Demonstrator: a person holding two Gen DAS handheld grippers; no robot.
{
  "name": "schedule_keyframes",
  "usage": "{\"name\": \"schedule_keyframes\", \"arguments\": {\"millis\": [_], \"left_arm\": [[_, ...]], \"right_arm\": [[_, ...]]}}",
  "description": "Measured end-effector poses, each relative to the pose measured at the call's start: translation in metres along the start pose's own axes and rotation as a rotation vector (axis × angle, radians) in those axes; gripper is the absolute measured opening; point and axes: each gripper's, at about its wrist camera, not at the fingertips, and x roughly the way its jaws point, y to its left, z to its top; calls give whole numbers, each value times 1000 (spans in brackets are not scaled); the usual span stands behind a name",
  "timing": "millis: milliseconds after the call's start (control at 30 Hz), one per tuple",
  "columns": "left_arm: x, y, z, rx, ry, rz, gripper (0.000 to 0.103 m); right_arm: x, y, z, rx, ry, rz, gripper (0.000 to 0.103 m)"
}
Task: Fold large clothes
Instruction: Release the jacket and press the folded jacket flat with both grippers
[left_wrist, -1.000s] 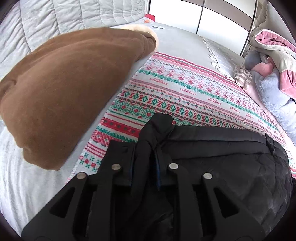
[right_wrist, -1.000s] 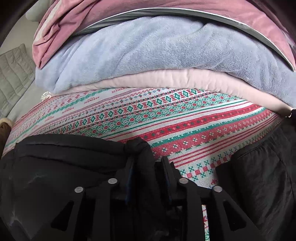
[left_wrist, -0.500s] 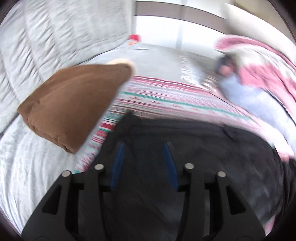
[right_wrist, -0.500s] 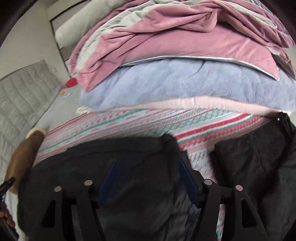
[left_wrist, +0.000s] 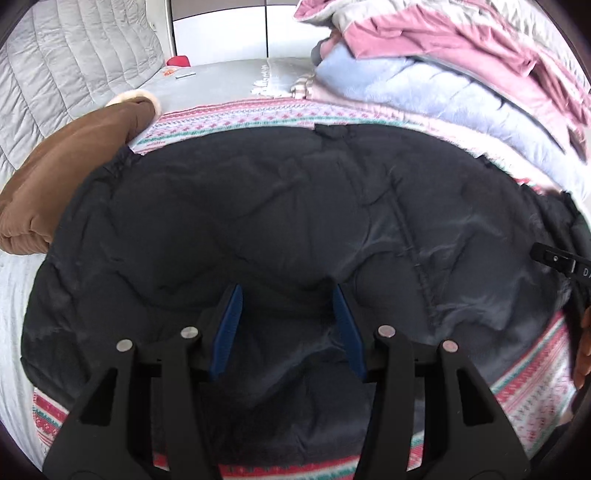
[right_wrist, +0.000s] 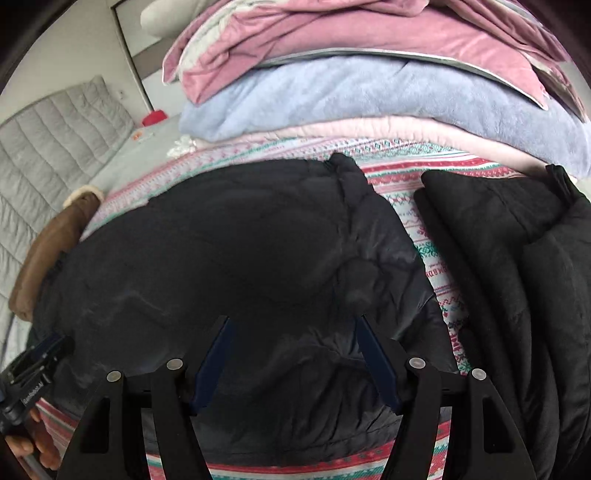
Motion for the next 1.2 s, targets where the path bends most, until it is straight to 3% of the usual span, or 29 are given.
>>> {"name": "schedule_keyframes", "arguments": {"millis": [133, 300, 467, 600, 733, 833, 1000, 1100, 1200], "left_arm": [[13, -1, -7, -30, 28, -4, 53], [19, -4, -10, -14, 35, 9, 53], [-6, -8, -10, -20, 22, -16, 53], [-44, -44, -21, 112, -42, -113, 54], [-44, -78, -39, 219, -28, -105, 54], [-20, -84, -49, 218, 45, -72, 54], [-6, -87, -51, 200, 63, -51, 55], [-10, -88, -50, 202, 69, -53, 54], [-20, -77, -35, 177, 77, -101, 54]], "right_arm": [[29, -10, -2, 51, 77, 36, 75], [46, -7, -3, 19, 115, 15, 77], [21, -11, 2, 32, 86, 8, 77], [-25, -24, -4, 53, -12, 63, 82], [-35, -60, -23, 172, 46, 56, 84], [-41, -81, -39, 239, 73, 111, 84], [-26, -97, -62, 322, 194, 158, 84], [-26, -103, -59, 351, 181, 177, 84], [-29, -108, -55, 371, 171, 158, 84]]}}
